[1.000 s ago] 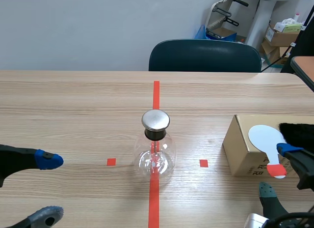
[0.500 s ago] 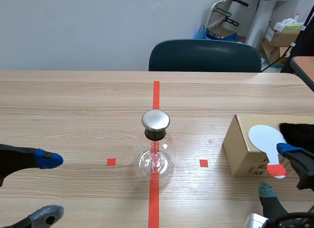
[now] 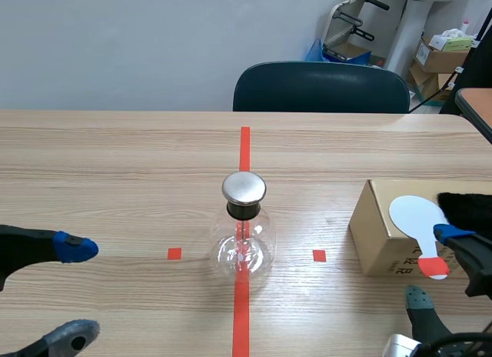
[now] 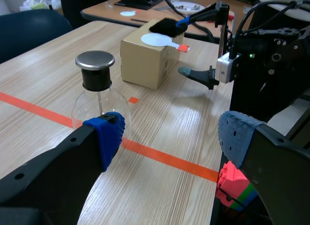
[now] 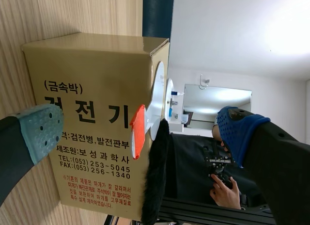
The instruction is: Do the electroscope experiment
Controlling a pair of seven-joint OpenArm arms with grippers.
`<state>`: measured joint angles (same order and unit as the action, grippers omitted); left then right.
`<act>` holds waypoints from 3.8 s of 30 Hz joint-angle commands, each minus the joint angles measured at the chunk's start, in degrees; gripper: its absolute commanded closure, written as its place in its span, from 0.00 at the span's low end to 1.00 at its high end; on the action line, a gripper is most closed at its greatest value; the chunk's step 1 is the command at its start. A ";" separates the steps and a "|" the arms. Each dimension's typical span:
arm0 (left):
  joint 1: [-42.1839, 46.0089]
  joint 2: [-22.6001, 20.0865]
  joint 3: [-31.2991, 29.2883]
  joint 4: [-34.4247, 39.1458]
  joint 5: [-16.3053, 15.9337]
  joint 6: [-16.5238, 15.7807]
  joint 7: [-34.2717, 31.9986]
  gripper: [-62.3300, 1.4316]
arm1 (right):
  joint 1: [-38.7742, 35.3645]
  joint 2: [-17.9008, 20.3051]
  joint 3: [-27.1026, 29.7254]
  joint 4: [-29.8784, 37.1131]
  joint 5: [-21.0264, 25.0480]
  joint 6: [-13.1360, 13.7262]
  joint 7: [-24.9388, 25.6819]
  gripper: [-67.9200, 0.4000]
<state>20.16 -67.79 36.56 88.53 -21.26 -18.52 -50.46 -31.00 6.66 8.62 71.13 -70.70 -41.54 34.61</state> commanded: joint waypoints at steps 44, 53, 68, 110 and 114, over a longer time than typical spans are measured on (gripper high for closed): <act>-0.04 0.13 -0.59 0.74 -0.35 -0.07 -0.94 0.30 | 0.37 0.35 0.11 0.63 0.39 -3.32 0.07 0.00; -0.04 0.13 -0.59 0.74 -0.35 -0.04 -0.94 0.30 | 0.37 0.35 0.11 0.63 0.39 -3.32 0.04 0.00; -0.04 0.15 -0.66 0.74 -0.39 1.44 0.61 0.30 | 0.37 0.35 0.11 0.63 0.39 -3.32 0.07 0.00; 16.17 18.38 -40.83 0.68 -8.37 5.27 24.00 0.36 | -27.71 8.26 -0.04 36.89 57.35 36.15 0.96 0.00; 24.00 18.38 -45.33 0.74 -8.41 4.50 17.44 0.36 | -22.38 12.55 -0.07 43.41 69.18 43.63 -8.07 0.00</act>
<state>43.55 -49.39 -7.84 88.51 -29.04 -13.69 -31.83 -55.40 18.33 8.23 114.58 -2.00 2.00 25.96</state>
